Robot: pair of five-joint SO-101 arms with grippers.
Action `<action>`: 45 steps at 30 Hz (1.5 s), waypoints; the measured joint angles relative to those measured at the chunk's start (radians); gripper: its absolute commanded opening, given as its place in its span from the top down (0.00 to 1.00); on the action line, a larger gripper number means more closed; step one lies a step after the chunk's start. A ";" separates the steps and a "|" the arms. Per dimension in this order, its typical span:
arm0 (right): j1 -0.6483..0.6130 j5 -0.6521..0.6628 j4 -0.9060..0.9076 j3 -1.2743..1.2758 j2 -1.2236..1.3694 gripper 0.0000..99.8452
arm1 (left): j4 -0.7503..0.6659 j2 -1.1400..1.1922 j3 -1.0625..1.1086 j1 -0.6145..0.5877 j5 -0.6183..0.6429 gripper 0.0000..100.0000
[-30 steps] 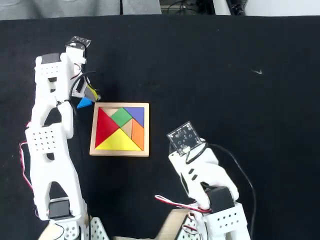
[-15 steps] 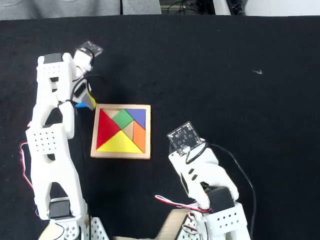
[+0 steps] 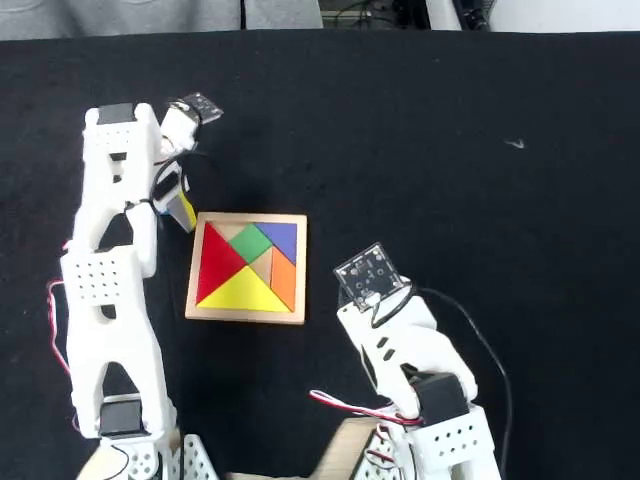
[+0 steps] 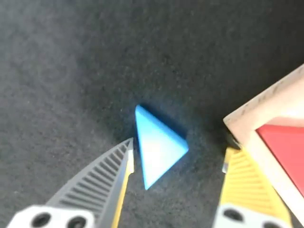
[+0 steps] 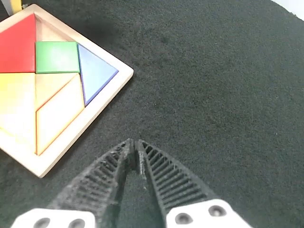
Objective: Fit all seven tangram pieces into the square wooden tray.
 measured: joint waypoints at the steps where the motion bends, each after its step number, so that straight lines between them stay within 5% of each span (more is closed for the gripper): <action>1: 0.000 0.000 0.000 0.000 0.000 0.99 | 0.003 0.009 -0.014 0.003 0.000 0.70; 10: 0.000 0.000 0.000 0.000 0.000 0.99 | 0.063 0.049 -0.092 0.012 0.002 0.84; 45: 0.000 0.000 0.000 0.000 0.000 0.99 | 0.192 -0.049 -0.210 0.130 0.005 0.84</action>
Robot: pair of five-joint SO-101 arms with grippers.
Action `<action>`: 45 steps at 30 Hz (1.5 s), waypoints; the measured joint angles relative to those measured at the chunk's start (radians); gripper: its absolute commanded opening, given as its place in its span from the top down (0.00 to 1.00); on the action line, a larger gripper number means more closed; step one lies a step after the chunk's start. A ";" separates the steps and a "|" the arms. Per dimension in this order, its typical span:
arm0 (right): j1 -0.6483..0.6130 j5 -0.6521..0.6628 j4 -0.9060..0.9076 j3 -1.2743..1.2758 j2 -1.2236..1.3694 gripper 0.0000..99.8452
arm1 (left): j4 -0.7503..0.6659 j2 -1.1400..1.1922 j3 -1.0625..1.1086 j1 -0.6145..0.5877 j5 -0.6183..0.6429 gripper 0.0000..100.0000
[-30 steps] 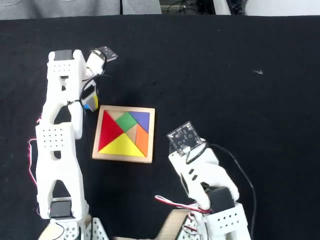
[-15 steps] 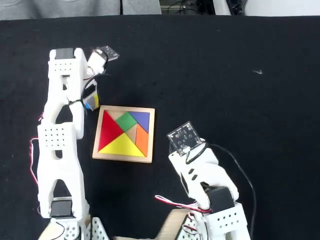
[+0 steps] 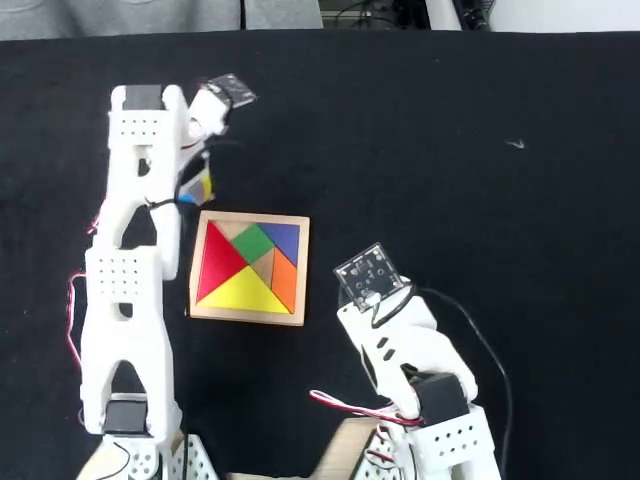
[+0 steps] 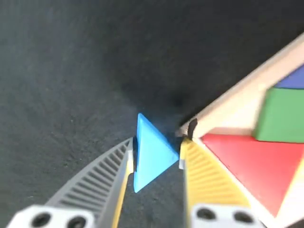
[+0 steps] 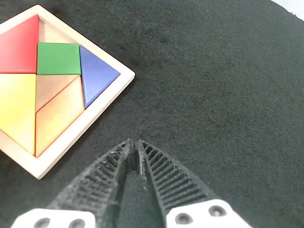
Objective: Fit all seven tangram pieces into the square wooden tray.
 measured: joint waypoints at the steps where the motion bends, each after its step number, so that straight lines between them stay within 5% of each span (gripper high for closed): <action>1: 0.000 0.000 0.000 0.000 0.000 0.99 | 0.002 -0.040 0.040 0.014 -0.044 0.84; 9: 0.000 0.000 0.000 0.000 0.000 0.99 | -0.026 -0.373 0.554 0.110 -0.374 0.84; 17: 0.000 0.000 0.000 0.000 0.000 0.99 | -0.305 -0.407 0.810 0.120 -0.400 0.84; 23: 0.000 0.000 0.000 0.000 0.000 0.99 | -0.411 -0.407 0.839 0.152 -0.404 0.84; 41: 0.000 0.000 0.000 0.000 0.000 0.99 | -0.416 -0.407 0.841 0.157 -0.457 0.84; 45: 0.000 0.000 0.000 0.000 0.000 0.99 | -0.416 -0.407 0.841 0.157 -0.457 0.73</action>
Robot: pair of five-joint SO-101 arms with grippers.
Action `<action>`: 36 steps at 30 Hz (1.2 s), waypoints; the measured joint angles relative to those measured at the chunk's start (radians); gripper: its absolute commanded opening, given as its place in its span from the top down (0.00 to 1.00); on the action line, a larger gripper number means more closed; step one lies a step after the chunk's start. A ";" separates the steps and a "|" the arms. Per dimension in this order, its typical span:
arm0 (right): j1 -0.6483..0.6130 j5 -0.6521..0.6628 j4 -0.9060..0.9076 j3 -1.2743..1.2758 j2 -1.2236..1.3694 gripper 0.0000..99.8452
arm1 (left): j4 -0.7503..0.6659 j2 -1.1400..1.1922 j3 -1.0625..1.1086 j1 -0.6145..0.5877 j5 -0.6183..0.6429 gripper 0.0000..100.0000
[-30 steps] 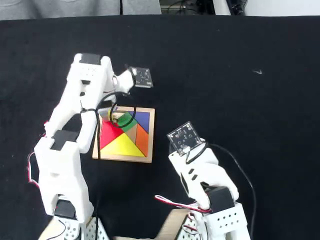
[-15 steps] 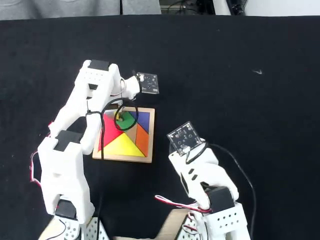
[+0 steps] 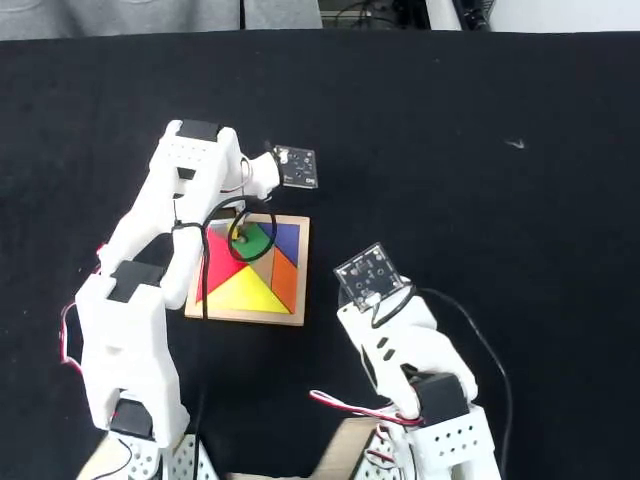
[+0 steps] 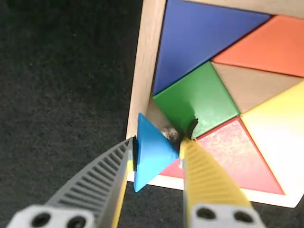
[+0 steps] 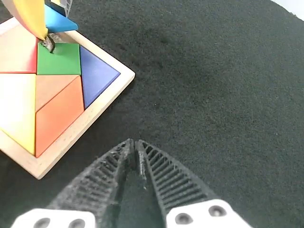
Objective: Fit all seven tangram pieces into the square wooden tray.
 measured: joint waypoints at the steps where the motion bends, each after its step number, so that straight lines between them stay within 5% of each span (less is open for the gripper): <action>1: 0.000 0.000 0.000 0.000 0.000 0.99 | 0.000 0.000 0.000 0.000 0.002 0.72; 11: 0.000 0.000 0.000 0.000 0.000 0.99 | 0.000 -0.006 -0.043 -0.012 0.020 0.76; 27: 0.000 0.000 0.000 0.000 0.000 0.99 | -0.049 0.117 -0.183 -0.130 0.255 0.76; 36: 0.000 0.000 0.000 0.000 0.000 0.99 | 0.377 -0.166 -0.531 -0.249 0.603 0.77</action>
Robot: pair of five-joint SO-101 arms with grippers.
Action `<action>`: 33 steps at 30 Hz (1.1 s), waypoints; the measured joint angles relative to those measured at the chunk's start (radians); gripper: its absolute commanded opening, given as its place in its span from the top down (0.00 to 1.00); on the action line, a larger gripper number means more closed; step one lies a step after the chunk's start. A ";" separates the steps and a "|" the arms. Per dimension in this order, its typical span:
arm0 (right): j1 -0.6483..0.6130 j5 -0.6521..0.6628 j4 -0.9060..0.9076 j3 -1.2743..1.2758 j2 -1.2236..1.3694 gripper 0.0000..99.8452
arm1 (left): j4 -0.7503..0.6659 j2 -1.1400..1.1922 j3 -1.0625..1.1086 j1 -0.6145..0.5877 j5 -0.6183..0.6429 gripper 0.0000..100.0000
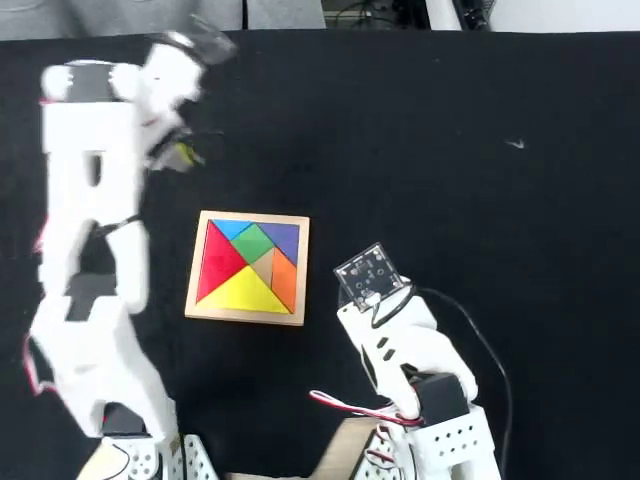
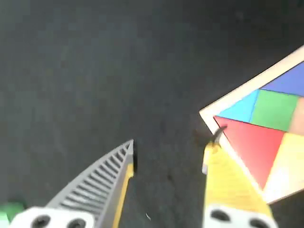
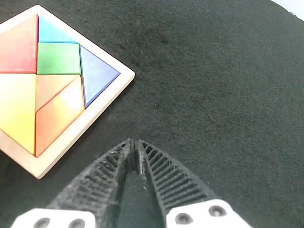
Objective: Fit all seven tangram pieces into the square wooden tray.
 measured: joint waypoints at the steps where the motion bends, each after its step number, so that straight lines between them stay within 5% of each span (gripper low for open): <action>1: 0.000 0.000 0.000 0.000 0.000 0.99 | 0.009 -0.020 0.009 -0.037 0.049 0.77; 7: 0.000 0.000 0.000 0.000 0.000 0.99 | -0.181 0.006 0.407 -0.235 0.129 0.77; 16: 0.000 0.000 0.000 0.000 0.000 0.99 | -0.717 -0.170 1.197 -0.203 0.284 0.77; 22: 0.000 0.000 0.000 0.000 0.000 0.99 | -0.761 -0.358 1.421 -0.097 0.387 0.77; 28: 0.008 0.000 0.000 0.000 0.000 0.99 | -0.760 -0.365 1.436 -0.028 0.503 0.92; 33: 0.008 0.000 0.000 0.000 0.000 0.99 | -0.741 -0.362 1.436 0.020 0.554 0.92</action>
